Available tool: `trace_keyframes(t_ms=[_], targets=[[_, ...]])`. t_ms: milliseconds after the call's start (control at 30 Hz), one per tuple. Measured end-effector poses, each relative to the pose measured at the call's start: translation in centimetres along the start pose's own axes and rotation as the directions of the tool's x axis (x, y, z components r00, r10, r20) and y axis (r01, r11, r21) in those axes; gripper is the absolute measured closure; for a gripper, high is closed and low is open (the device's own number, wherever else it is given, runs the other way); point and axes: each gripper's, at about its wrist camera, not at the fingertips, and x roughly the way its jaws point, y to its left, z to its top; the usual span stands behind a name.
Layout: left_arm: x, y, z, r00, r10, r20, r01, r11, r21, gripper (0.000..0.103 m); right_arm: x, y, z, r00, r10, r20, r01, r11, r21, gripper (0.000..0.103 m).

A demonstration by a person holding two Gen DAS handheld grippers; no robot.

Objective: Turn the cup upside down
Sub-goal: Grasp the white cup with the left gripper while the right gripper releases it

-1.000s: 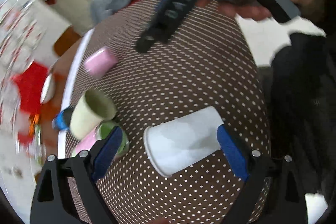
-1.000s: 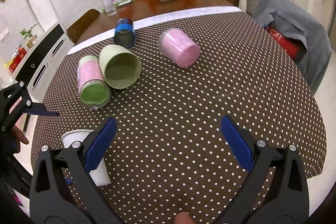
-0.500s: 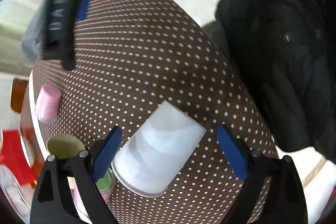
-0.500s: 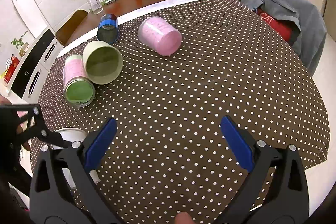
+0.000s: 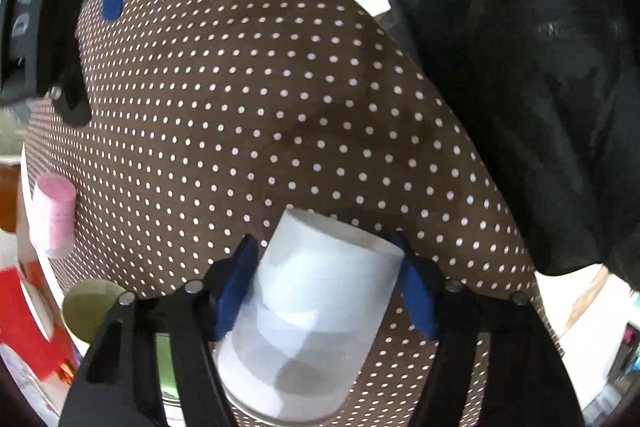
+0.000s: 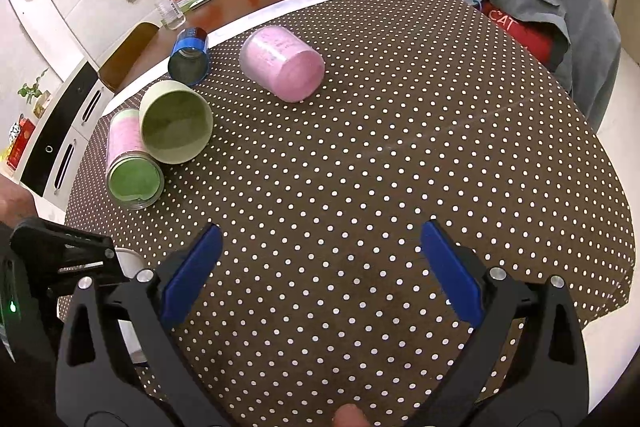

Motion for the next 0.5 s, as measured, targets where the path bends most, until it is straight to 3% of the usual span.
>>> trace_keyframes(t_ms=[167,267,367,500], targets=[[0.4,1.9,-0.5,1.000,0.014,0.008,-0.013,0.995,-0.095,0.043,0.2,-0.3,-0.1,1.000,0.018,-0.004,-0.018,1.000,0.001,0.006],[0.3,3.3,-1.0,0.999,0.044,0.020,-0.039,0.979,-0.200,0.044,0.3,-0.4,-0.2,0.999,0.032,-0.007,-0.032,0.999,-0.004,0.006],[-0.1,5.2,-2.2,0.996,0.075,0.043,-0.058,0.948,-0.312,0.044,0.5,-0.4,-0.2,0.999,0.044,-0.008,-0.044,0.999,-0.014,0.006],[-0.9,6.8,-4.0,0.988,0.132,0.075,-0.082,0.879,-0.471,0.045,0.6,-0.2,-0.1,0.998,0.060,-0.008,-0.061,0.998,-0.033,0.006]])
